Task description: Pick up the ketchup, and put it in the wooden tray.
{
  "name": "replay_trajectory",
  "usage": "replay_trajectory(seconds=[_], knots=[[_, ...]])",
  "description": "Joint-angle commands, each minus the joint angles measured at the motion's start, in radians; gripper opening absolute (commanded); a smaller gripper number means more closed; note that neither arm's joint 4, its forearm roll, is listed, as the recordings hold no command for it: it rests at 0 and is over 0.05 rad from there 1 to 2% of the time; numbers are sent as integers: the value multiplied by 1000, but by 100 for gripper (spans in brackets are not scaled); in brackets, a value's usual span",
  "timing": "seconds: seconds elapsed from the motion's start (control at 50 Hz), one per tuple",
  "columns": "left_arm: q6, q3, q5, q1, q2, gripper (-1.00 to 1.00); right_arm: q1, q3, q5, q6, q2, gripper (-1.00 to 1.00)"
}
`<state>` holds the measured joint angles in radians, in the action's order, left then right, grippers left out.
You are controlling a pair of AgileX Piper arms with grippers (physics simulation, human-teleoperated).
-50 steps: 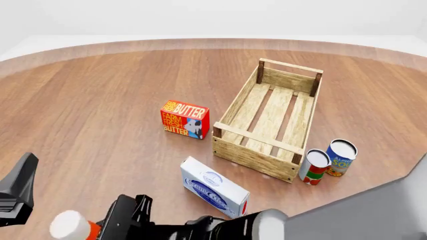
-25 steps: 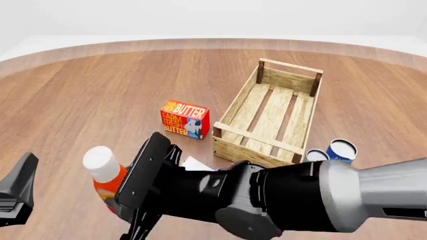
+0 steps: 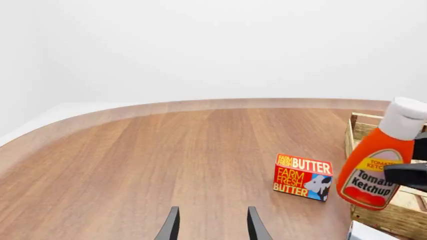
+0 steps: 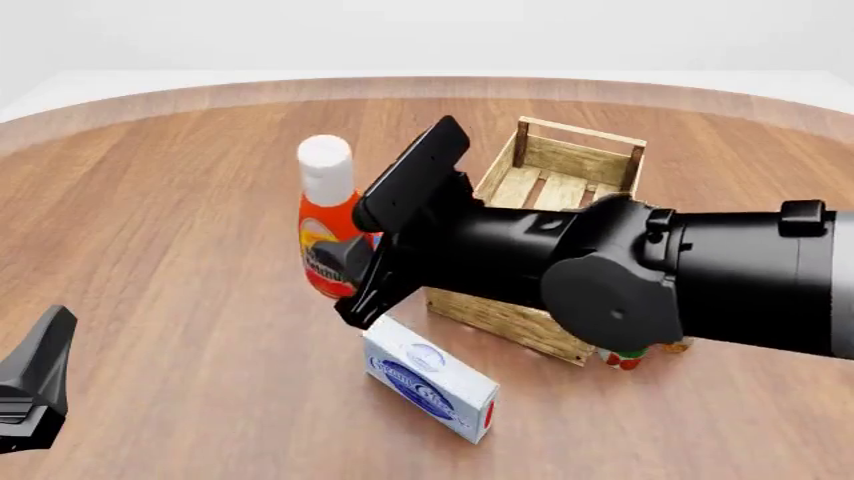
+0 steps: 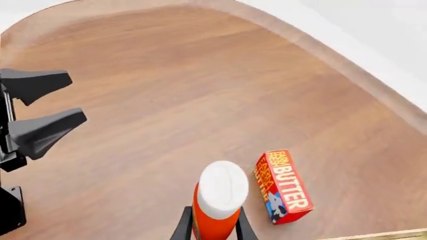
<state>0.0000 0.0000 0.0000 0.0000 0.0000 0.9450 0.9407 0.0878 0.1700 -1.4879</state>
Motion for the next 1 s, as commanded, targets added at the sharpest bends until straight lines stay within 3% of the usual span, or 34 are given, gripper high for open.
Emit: replay_trajectory(seconds=[0.02,0.36,0.5,1.0], knots=[[0,0,0,0,0,100,-120,-14,-29,-18,92,-100],[0,0,0,0,0,100,-294,-37,-58,-2,147,-100],[0,0,0,0,0,100,-402,-78,-10,-1,136,-100],[0,0,0,0,0,100,-583,-141,239,-57,-63,-100]])
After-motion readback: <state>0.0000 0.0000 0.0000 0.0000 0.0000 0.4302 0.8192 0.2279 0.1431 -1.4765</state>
